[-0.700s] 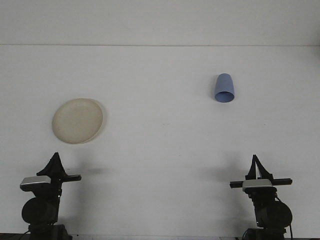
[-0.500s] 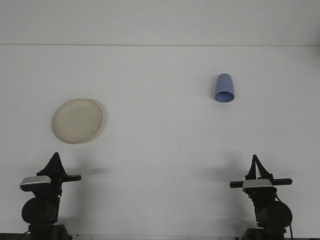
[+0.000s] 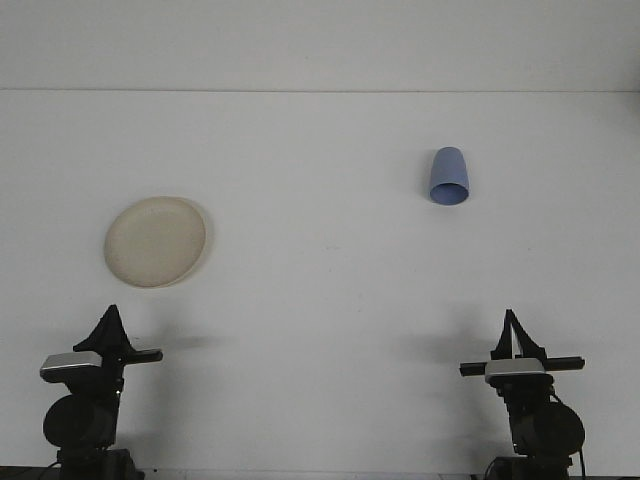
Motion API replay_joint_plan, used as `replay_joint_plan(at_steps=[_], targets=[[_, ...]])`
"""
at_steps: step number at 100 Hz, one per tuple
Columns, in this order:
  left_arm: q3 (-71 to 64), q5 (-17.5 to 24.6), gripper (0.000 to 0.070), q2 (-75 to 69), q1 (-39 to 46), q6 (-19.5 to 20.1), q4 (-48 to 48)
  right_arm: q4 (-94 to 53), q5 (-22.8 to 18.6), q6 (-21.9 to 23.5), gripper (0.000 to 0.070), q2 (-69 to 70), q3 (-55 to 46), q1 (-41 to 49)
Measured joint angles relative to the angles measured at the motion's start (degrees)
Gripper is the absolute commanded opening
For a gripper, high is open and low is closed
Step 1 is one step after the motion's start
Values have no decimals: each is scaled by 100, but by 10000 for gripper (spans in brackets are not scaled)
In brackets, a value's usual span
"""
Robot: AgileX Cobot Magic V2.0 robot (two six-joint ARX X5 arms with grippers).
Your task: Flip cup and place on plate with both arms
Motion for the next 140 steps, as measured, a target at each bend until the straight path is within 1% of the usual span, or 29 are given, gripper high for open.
replay_joint_plan(at_steps=[15, 24, 32, 41, 50, 55, 62, 70, 79, 86, 89, 91, 94, 102, 105, 107, 117, 128, 140], targets=[[0, 0, 12, 0, 0, 0, 0, 0, -4, 42, 0, 0, 0, 0], [0, 0, 12, 0, 0, 0, 0, 0, -48, 328, 0, 0, -2, 0], [0, 0, 12, 0, 0, 0, 0, 0, -164, 822, 0, 0, 0, 0], [0, 0, 12, 0, 0, 0, 0, 0, -181, 1585, 0, 0, 0, 0], [0, 0, 12, 0, 0, 0, -2, 7, -120, 2411, 0, 0, 0, 0], [0, 0, 12, 0, 0, 0, 0, -35, 31, 2822, 0, 0, 24, 0], [0, 0, 12, 0, 0, 0, 0, -181, 293, 3239, 0, 90, 190, 0], [0, 0, 12, 0, 0, 0, 0, -286, 330, 3477, 0, 413, 612, 0], [0, 0, 12, 0, -2, 2, -2, -302, 330, 3521, 0, 909, 1204, 0], [0, 0, 12, 0, -2, 0, 0, -273, 286, 3456, 0, 1460, 1720, 0], [0, 0, 12, 0, -2, 0, 0, -273, 245, 3399, 23, 1718, 1934, 0], [0, 0, 12, 0, 0, 0, -2, -267, 203, 3348, 57, 1891, 2070, 0], [0, 0, 12, 0, -2, 0, 0, -267, 142, 3246, 139, 2155, 2269, 0], [0, 0, 12, 0, 0, 0, 0, -262, 66, 2955, 419, 2863, 2752, 0], [0, 0, 12, 0, 0, 0, -2, -254, 9, 2855, 484, 3128, 2907, 0], [0, 0, 12, 0, 0, 0, -2, -245, -22, 2796, 506, 3303, 3005, 0], [0, 0, 12, 0, 0, 0, 0, 24, -234, 2518, 511, 4223, 3344, -2], [0, 0, 12, 0, 0, 0, -2, 584, -428, 2280, 511, 5174, 3397, 0], [0, 0, 12, 0, 0, 0, 0, 1362, -461, 2138, 511, 6109, 3394, 0]])
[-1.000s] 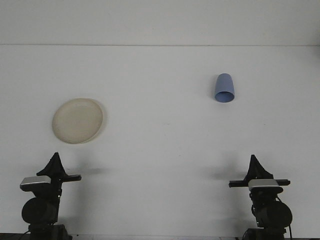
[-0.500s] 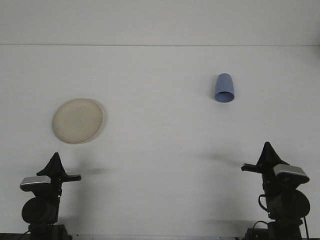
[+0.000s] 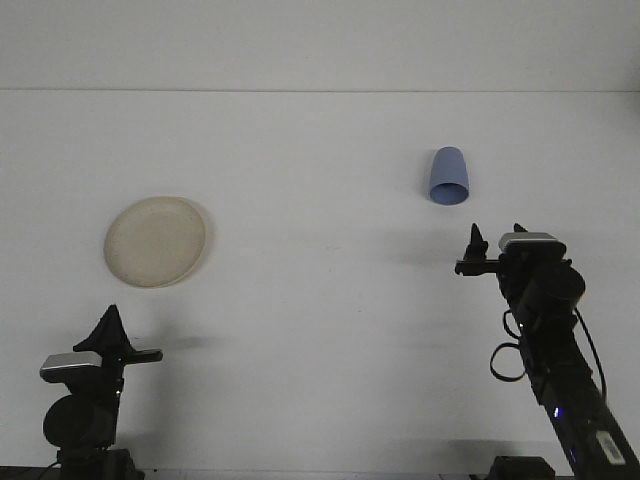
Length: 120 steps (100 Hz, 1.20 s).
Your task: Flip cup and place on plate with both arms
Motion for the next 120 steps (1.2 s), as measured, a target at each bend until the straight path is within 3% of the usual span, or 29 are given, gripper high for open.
replay_joint_plan(at_steps=[20, 53, 86, 110, 120], targets=[[0, 0, 12, 0, 0, 0, -2, 1204, 2, -330, 510, 1543, 136, 0], [0, 0, 12, 0, -2, 0, 0, 1300, 125, -1182, 509, 3783, 1825, -2], [0, 0, 12, 0, 0, 0, -2, 1674, 179, -1801, 501, 5235, 2778, -26], [0, 0, 12, 0, 0, 0, 0, 2214, 155, -1840, 288, 5530, 3064, -44], [0, 0, 12, 0, 0, 0, 0, 2291, 136, -1840, 67, 5591, 3064, -39]])
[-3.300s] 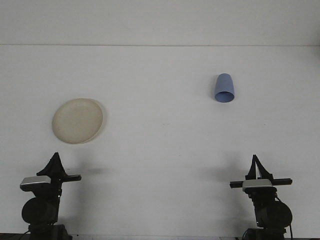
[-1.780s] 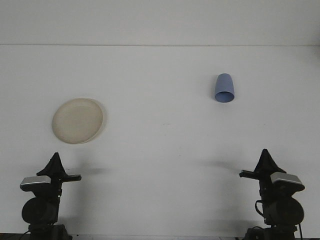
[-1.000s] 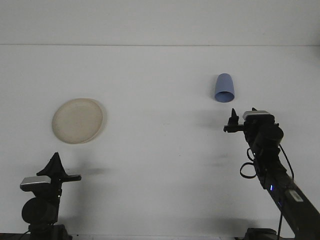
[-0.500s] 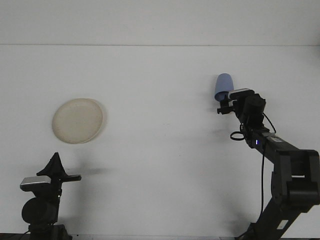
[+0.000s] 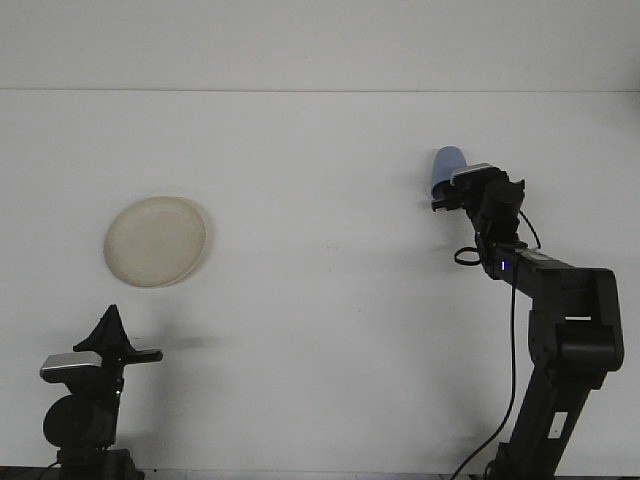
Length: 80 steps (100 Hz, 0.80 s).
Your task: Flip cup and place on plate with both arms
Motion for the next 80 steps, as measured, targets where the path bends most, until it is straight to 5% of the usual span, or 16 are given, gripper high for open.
replay_joint_plan(at_steps=[3, 27, 56, 80], targets=[[0, 0, 12, 0, 0, 0, -2, -4, -20, 0, 0, 9, 0, 2], [0, 0, 12, 0, 0, 0, 0, -46, -129, 184, 0, -7, 0, 20], [0, 0, 12, 0, 0, 0, -2, -1139, -319, 1143, 0, -946, 0, 20], [0, 0, 12, 0, -2, 0, -2, -2544, -1051, 2186, 0, -2699, 0, 17]])
